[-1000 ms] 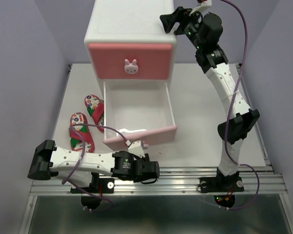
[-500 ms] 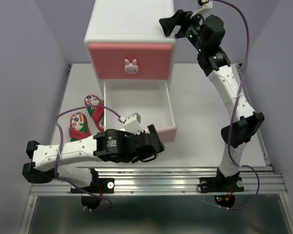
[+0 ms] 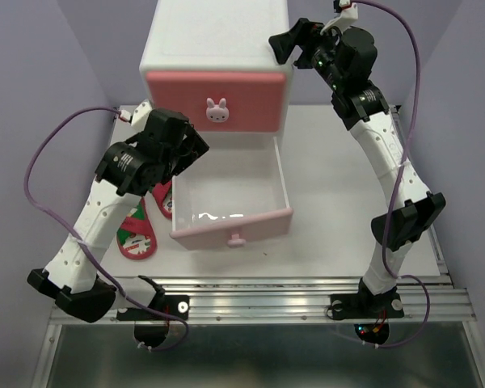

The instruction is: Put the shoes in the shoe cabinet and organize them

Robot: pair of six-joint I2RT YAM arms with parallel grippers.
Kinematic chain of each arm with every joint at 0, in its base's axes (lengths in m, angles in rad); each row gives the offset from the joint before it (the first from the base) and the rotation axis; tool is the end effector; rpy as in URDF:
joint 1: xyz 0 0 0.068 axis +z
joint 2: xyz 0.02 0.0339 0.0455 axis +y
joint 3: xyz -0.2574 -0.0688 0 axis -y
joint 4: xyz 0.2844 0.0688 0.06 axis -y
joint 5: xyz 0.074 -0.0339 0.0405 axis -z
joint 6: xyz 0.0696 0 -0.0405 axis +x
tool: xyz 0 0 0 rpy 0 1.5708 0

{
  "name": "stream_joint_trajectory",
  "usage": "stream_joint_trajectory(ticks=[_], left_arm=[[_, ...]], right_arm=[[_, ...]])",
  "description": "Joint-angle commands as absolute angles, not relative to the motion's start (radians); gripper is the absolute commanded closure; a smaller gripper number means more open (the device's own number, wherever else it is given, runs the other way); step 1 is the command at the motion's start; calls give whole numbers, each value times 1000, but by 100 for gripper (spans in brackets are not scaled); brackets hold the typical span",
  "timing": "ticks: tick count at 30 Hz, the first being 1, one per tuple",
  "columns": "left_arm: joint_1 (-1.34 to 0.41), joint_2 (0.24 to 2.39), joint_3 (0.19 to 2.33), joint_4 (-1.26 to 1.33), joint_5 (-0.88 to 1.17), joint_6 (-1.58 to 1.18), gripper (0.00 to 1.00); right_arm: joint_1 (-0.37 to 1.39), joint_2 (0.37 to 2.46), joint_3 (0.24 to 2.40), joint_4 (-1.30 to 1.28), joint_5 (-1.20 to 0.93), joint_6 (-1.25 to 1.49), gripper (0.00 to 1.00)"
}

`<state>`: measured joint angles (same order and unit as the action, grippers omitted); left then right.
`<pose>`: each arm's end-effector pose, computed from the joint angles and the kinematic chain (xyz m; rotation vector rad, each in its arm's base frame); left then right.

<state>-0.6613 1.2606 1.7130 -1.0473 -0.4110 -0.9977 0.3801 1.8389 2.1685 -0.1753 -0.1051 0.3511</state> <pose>0.2421 -0.1532 0.4597 -0.5930 2.0750 -0.5378 0.4424 0.1846 0.5325 -0.1100 1.4478 0.6761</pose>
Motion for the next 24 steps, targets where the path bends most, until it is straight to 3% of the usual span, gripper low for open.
stream_joint_trajectory(ticks=[1, 8, 10, 17, 22, 24], left_arm=[[-513, 1311, 1781, -1124, -214, -783, 1], [-404, 1203, 1597, -1123, -204, -821, 1], [-394, 1183, 1499, -1123, -230, -795, 1], [-385, 1220, 1451, -1115, -411, -660, 2], [-383, 1218, 1352, -1002, -368, -552, 25], [-383, 1216, 1336, -954, -359, -500, 43]], right_arm=[[364, 1899, 2201, -446, -130, 308, 0], [364, 1902, 2235, -476, -144, 315, 0], [364, 1898, 2229, -485, -144, 292, 0], [364, 1859, 2151, -494, -150, 290, 0], [364, 1871, 2167, -506, -140, 278, 0], [364, 1878, 2181, -511, -140, 268, 0]])
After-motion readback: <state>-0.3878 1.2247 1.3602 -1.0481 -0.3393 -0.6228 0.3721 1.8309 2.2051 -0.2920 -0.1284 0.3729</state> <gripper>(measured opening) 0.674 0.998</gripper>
